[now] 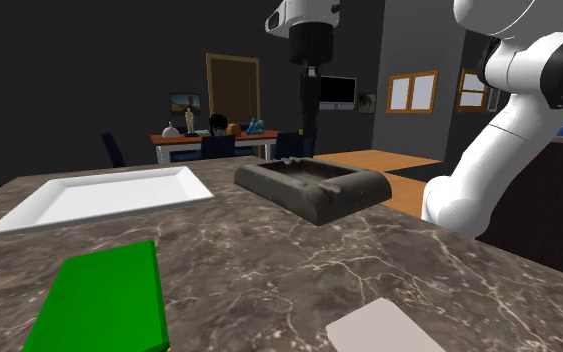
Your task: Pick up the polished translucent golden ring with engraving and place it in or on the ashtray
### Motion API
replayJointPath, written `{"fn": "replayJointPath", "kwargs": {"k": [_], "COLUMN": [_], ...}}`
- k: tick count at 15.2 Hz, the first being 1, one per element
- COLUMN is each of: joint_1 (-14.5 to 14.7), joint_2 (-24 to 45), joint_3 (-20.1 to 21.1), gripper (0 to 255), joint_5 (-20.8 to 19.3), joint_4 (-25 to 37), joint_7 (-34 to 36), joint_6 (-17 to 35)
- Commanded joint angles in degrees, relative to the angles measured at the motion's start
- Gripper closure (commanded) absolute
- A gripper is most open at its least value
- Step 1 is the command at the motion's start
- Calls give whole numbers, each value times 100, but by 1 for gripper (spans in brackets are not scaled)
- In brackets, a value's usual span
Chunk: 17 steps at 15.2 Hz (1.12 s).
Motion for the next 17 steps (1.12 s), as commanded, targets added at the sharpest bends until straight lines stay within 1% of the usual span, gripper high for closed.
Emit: {"fn": "replayJointPath", "kwargs": {"k": [1, 11, 17], "joint_1": [22, 109, 109], "joint_2": [-77, -372, -372], "joint_3": [12, 63, 63], "gripper": [255, 255, 255], "joint_5": [35, 168, 168], "joint_4": [-202, -1216, -1216], "joint_7": [-4, -109, -109], "joint_6": [131, 861, 861]}}
